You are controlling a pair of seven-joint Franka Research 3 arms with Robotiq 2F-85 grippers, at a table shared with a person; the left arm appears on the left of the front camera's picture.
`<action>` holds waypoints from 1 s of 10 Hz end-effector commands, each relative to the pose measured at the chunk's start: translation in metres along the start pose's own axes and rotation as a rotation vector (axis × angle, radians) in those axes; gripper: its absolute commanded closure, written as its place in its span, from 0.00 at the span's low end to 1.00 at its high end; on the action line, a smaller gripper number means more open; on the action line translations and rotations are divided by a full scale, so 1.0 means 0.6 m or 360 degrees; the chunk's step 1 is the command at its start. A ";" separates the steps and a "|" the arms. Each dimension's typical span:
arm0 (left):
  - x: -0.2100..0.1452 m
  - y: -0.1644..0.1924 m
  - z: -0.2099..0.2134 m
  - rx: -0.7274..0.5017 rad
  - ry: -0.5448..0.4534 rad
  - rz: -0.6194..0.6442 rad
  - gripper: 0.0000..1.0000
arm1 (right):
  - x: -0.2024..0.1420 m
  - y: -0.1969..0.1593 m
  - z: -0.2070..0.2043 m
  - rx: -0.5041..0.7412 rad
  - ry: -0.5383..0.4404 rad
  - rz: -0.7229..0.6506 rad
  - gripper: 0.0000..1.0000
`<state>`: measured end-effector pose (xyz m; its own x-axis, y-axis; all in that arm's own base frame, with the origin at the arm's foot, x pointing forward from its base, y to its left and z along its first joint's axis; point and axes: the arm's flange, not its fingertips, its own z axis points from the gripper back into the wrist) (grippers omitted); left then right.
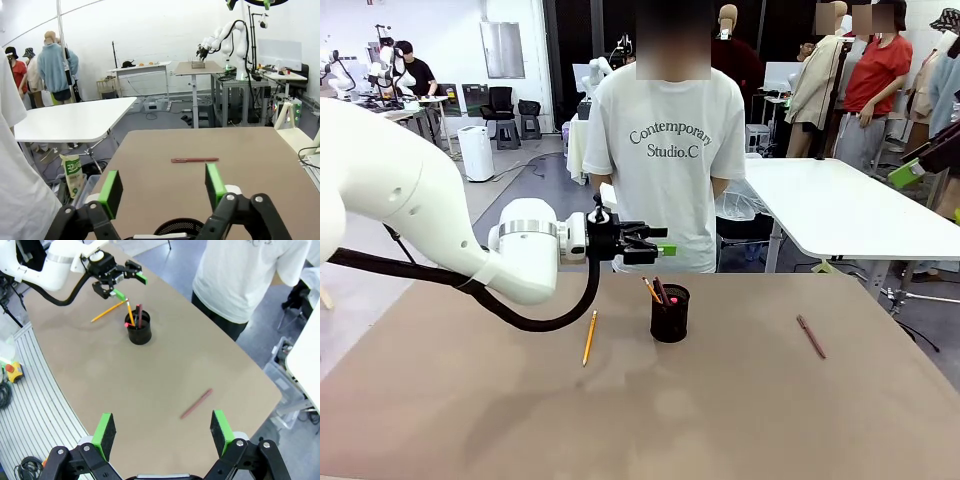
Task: Place the pens into the pen holder.
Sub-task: Pick up a writing instrument from the table and place it into the Pen holder.
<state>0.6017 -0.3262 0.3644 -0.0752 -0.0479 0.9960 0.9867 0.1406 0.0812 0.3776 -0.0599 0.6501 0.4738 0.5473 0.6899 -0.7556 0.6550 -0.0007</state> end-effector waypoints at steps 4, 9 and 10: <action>0.019 -0.014 0.025 0.0036 0.0102 -0.0073 0.00 | 0.001 0.001 0.001 0.0003 -0.0007 0.0005 0.00; 0.019 -0.003 0.015 0.0022 0.0065 -0.0029 0.00 | 0.001 0.001 0.001 0.0003 -0.0007 0.0005 0.00; 0.020 -0.004 0.016 0.0028 0.0076 -0.0033 0.00 | 0.001 0.001 0.001 0.0003 -0.0007 0.0005 0.00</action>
<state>0.5968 -0.3174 0.3764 -0.0882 -0.0979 0.9913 0.9823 0.1564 0.1028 0.3776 -0.0599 0.6501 0.4738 0.5472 0.6900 -0.7556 0.6551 -0.0007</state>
